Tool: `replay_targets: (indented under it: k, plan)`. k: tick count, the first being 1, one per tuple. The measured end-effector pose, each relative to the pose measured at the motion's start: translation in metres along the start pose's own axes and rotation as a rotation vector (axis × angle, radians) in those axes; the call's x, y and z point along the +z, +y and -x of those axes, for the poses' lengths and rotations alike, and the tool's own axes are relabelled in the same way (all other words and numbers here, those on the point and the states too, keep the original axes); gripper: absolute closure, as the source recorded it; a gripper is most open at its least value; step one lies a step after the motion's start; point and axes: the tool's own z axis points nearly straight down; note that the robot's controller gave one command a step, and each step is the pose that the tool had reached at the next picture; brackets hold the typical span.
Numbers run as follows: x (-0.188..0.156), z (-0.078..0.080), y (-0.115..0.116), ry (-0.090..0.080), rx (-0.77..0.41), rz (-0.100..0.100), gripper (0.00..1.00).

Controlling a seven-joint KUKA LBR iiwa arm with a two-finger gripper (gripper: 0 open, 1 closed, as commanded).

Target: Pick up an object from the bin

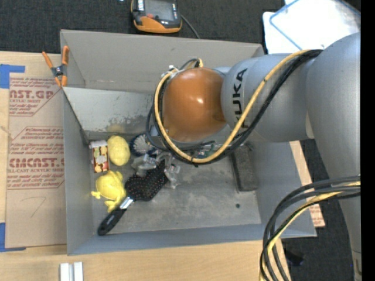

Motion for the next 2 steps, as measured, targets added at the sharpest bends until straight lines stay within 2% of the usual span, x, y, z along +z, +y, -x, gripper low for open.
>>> replay_targets:
  k: [2]
  plan:
    - [-0.050,0.002,0.001,-0.002,0.002,0.002,1.00]
